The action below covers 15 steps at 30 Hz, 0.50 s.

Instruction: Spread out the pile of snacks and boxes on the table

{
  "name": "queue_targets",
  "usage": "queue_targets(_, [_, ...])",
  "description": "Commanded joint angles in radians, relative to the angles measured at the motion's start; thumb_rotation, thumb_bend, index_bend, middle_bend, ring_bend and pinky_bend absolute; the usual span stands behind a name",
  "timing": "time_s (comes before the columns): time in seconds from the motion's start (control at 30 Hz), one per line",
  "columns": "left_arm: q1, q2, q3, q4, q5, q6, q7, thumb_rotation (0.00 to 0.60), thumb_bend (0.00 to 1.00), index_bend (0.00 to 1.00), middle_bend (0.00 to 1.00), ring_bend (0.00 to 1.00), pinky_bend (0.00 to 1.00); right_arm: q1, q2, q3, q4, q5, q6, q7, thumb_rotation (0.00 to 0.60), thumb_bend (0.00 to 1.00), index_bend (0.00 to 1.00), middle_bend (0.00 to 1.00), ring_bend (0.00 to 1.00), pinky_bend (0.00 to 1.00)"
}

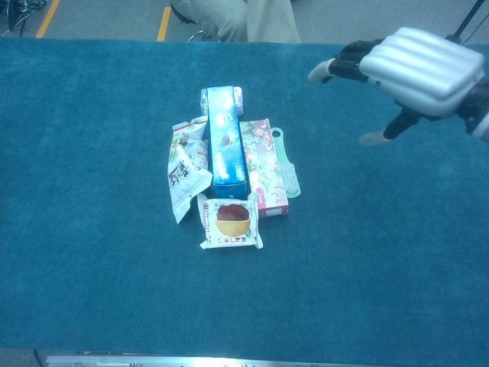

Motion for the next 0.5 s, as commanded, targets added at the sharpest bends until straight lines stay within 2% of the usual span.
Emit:
queue_targets(0.03, [0.001, 0.002, 0.002, -0.003, 0.003, 0.002, 0.003, 0.6, 0.29, 0.28, 0.22, 0.14, 0.16, 0.035, -0.018, 0.012, 0.01, 0.003, -0.026, -0.029, 0.6, 0.0, 0.18, 0.27, 0.2, 0.37])
queue_targets(0.3, [-0.009, 0.021, 0.008, -0.013, 0.035, -0.004, 0.026, 0.6, 0.29, 0.28, 0.22, 0.14, 0.16, 0.059, -0.036, 0.006, 0.021, 0.012, -0.026, -0.058, 0.6, 0.0, 0.16, 0.25, 0.19, 0.36])
queue_targets(0.5, [-0.097, 0.06, 0.0, -0.006, 0.116, -0.087, -0.025, 0.6, 0.29, 0.28, 0.22, 0.14, 0.16, 0.025, 0.008, -0.002, 0.011, 0.031, 0.033, -0.045, 0.6, 0.0, 0.16, 0.24, 0.18, 0.36])
